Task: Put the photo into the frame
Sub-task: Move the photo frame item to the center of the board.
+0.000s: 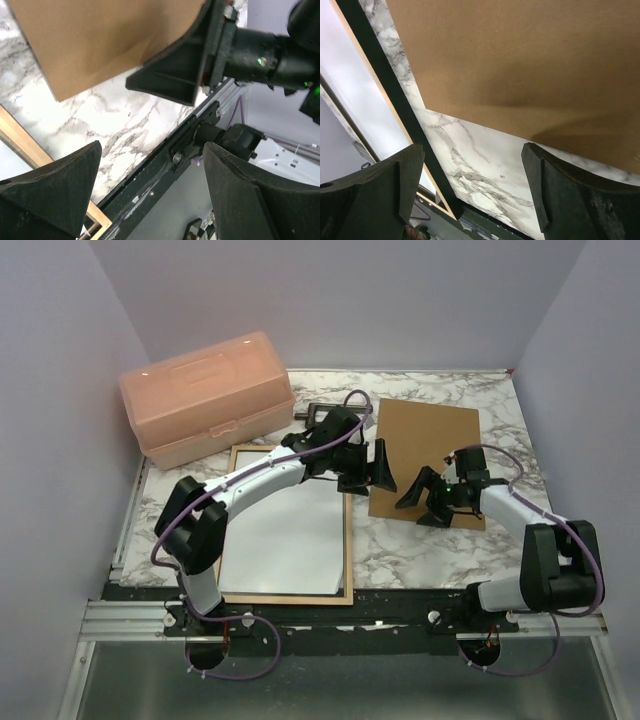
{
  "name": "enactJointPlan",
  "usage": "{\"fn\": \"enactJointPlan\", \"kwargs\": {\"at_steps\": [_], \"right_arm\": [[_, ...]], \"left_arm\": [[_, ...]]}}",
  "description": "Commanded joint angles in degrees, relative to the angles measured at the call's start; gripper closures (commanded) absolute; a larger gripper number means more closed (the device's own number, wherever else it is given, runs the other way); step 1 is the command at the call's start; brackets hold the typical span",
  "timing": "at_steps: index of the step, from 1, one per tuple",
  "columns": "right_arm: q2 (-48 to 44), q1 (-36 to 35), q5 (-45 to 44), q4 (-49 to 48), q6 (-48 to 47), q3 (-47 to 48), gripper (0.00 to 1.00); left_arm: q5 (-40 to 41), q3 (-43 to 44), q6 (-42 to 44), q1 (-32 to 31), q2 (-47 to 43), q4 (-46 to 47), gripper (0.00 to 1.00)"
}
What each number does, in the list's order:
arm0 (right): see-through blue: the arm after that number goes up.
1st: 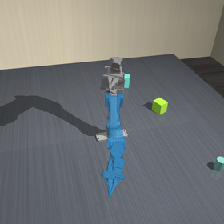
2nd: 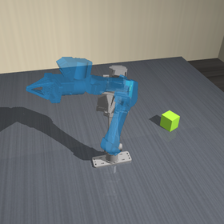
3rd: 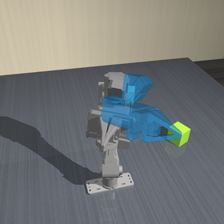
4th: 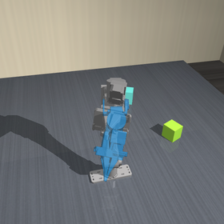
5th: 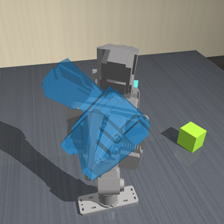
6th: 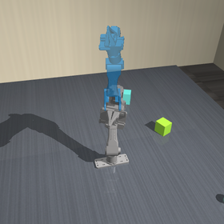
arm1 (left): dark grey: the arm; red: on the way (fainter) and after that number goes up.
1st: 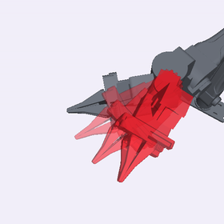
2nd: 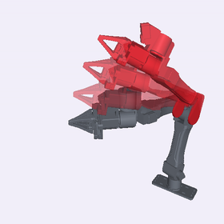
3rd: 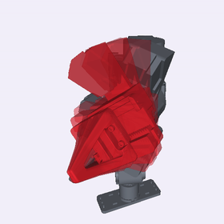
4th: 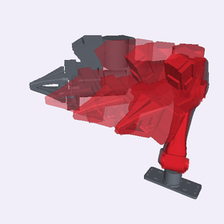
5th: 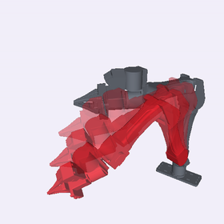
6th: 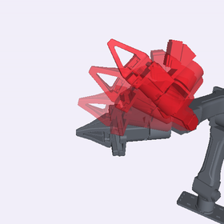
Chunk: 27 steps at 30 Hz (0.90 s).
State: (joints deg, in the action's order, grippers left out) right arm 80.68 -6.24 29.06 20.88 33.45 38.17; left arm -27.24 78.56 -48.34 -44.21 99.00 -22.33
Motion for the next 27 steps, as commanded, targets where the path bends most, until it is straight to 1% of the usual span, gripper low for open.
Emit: {"fn": "enactJointPlan", "kwargs": {"at_steps": [1, 5, 9, 12, 13, 16, 20, 23, 25, 27], "right_arm": [[-5.33, 2.54, -2.52, 4.6, -2.13, 0.77, 0.12], [-8.74, 3.61, -10.24, 6.97, -1.0, 3.81, 0.11], [-8.62, 5.88, -19.36, 8.25, -0.14, 6.83, 0.08], [-6.92, 10.46, -24.21, 8.13, 0.02, 8.71, 0.05], [-6.31, 11.97, -25.16, 7.87, -0.17, 9.1, 0.05], [-3.87, 16.92, -27.02, 7.09, -0.43, 9.87, 0.0], [0.27, 24.23, -26.07, 5.86, -1.0, 9.58, 0.0], [1.73, 27.26, -28.38, 5.27, -1.28, 9.18, 0.0], [1.63, 28.05, -31.2, 3.78, -0.92, 8.01, 0.0], [1.55, 28.3, -31.77, 2.13, -1.01, 6.89, 0.0]], "left_arm": [[4.66, 9.92, 1.42, -0.1, 5.67, -6.5, 0.15], [11.21, 15.97, 2.47, -0.09, 9.97, -10.54, 0.15], [14.27, 18.86, 1.68, -0.09, 13.74, -10.65, 0.15], [15.94, 20.34, 0.09, -0.01, 16.5, -10.99, 0.15], [16.93, 20.73, -0.51, 0.0, 17.25, -11.51, 0.15], [18.55, 21.88, -1.93, 0.0, 19.22, -11.9, 0.15], [19.23, 24.28, -3.66, 0.23, 23.23, -13.18, 0.15], [17.65, 25.62, -4.59, 0.26, 25.91, -12.62, 0.15], [17.18, 26.34, -4.99, 0.26, 27.47, -12.71, 0.15], [17.43, 26.89, -5.32, 0.26, 28.84, -13.22, 0.15]]}}
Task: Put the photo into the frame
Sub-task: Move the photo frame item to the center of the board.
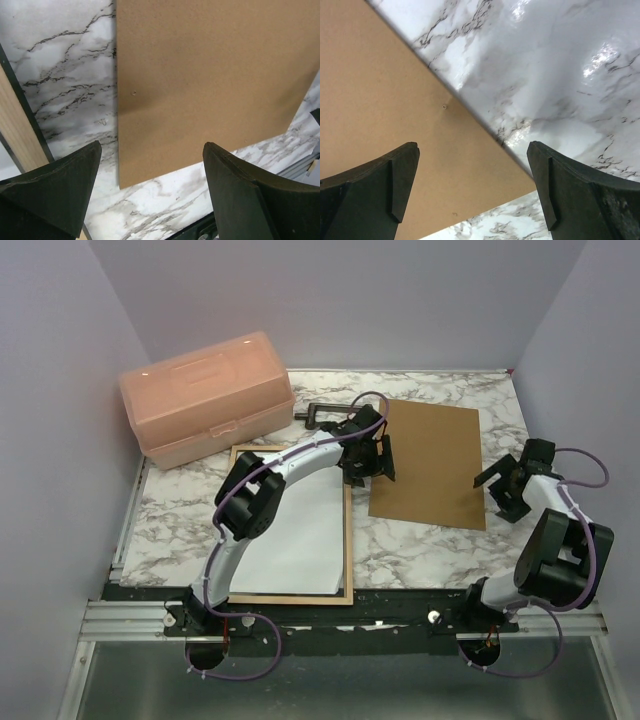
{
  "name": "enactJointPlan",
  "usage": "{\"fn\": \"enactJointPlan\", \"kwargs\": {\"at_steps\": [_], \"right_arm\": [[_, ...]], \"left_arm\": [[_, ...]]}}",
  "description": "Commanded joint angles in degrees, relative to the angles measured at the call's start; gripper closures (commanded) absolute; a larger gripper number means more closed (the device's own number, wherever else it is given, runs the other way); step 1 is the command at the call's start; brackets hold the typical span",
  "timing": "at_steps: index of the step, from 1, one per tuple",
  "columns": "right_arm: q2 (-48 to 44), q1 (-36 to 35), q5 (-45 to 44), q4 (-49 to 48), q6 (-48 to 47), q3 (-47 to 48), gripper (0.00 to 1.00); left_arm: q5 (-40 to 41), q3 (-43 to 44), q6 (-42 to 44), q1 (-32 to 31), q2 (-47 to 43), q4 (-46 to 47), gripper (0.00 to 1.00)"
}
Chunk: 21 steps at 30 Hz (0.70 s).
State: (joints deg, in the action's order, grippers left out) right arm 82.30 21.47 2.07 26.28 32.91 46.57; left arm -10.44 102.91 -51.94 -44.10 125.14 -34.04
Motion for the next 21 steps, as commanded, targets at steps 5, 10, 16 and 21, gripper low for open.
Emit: {"fn": "enactJointPlan", "kwargs": {"at_steps": [5, 10, 16, 21], "right_arm": [[3.73, 0.59, -2.55, -5.54, -1.07, -2.31, 0.0], [9.4, 0.59, 5.09, -6.71, -1.66, -2.42, 0.0], [11.38, 0.55, 13.11, -7.82, -2.19, -3.28, 0.02], [10.71, 0.5, 20.31, -9.28, -1.58, -6.08, 0.04]], "left_arm": [[-0.32, 2.69, -2.75, 0.33, 5.74, -0.9, 0.15], [-3.31, 1.85, -3.5, 0.49, 7.31, 1.89, 0.15], [-8.76, 0.35, -2.98, 0.51, 7.12, 8.62, 0.18], [-9.97, 1.41, -0.53, -0.54, 4.55, 9.79, 0.2]]}}
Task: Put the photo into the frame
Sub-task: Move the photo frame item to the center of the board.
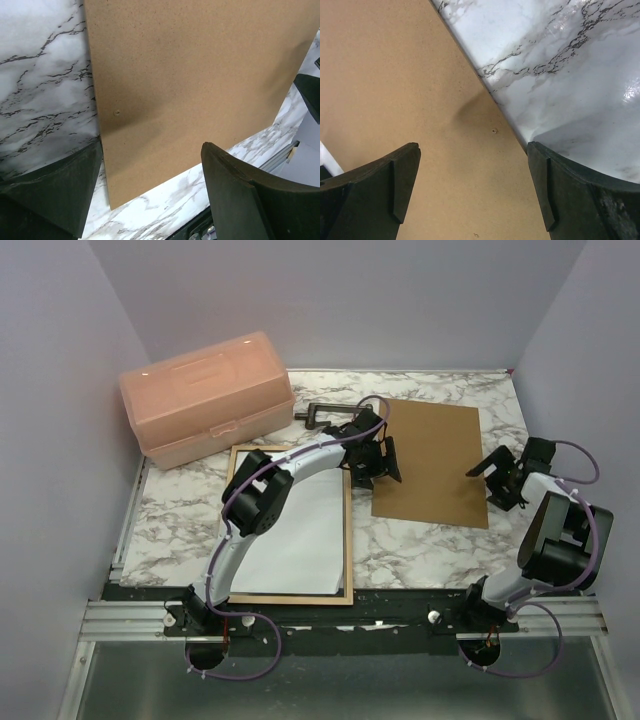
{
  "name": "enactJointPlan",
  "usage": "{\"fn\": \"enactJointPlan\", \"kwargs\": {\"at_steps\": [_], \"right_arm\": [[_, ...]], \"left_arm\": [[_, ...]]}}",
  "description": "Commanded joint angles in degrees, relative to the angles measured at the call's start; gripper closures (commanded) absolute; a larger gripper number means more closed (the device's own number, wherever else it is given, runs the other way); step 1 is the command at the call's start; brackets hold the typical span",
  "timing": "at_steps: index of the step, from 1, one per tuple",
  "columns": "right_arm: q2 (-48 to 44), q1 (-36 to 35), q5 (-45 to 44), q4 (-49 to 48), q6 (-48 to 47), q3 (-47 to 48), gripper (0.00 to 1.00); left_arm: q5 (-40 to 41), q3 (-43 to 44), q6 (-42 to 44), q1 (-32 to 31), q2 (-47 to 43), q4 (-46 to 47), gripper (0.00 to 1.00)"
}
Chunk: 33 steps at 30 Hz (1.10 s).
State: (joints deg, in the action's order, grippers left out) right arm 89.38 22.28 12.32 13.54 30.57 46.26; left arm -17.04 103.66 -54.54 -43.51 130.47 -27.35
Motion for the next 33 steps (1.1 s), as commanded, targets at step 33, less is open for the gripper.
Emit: {"fn": "enactJointPlan", "kwargs": {"at_steps": [33], "right_arm": [[-20.82, -17.12, 19.63, 8.61, 5.63, -21.5, 0.05]], "left_arm": [[27.06, -31.38, 5.8, -2.44, -39.05, -25.63, 0.14]]}}
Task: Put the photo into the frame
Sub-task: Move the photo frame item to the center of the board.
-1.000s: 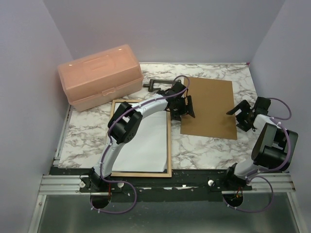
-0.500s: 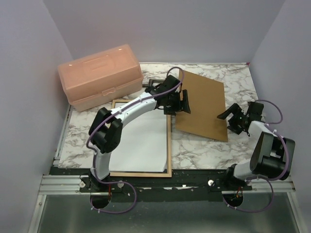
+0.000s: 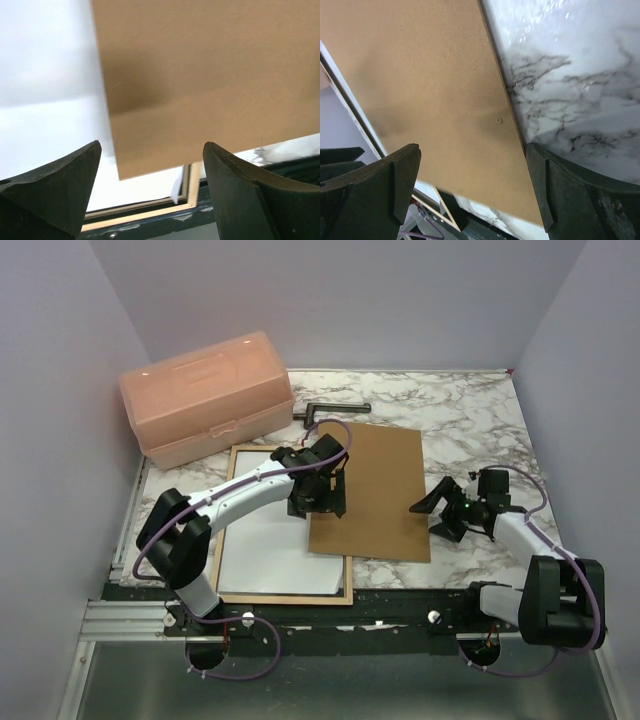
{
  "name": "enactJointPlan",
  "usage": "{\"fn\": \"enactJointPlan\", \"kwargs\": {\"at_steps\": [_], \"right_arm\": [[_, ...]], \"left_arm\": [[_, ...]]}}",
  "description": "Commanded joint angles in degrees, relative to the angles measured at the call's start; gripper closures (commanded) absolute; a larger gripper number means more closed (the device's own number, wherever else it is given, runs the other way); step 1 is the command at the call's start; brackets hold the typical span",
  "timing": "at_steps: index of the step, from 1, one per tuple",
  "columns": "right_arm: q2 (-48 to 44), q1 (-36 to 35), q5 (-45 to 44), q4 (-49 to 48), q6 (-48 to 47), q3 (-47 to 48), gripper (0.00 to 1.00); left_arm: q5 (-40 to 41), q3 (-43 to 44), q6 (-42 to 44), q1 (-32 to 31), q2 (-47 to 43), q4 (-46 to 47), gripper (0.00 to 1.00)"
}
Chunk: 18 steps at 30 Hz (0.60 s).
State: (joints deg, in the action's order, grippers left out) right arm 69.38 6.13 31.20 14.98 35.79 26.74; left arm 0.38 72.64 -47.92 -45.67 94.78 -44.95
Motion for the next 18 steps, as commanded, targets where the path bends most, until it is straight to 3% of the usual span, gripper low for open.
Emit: {"fn": "enactJointPlan", "kwargs": {"at_steps": [1, 6, 11, 18], "right_arm": [[-0.8, -0.96, -0.4, 7.61, -0.11, -1.62, 0.05], [1.57, -0.97, -5.2, 7.01, 0.78, 0.72, 0.05], [6.38, -0.98, -10.5, 6.89, -1.26, 6.37, 0.05], [16.05, -2.33, -2.82, 1.03, -3.06, 8.0, 0.08]], "left_arm": [[10.92, 0.13, -0.95, -0.19, -3.21, -9.44, 0.14], [11.04, 2.44, 0.17, -0.42, -2.85, -9.69, 0.17], [4.74, 2.01, 1.78, -0.55, -1.36, -2.36, 0.3], [3.08, 1.53, 1.97, -0.65, 1.84, 0.06, 0.34]]}}
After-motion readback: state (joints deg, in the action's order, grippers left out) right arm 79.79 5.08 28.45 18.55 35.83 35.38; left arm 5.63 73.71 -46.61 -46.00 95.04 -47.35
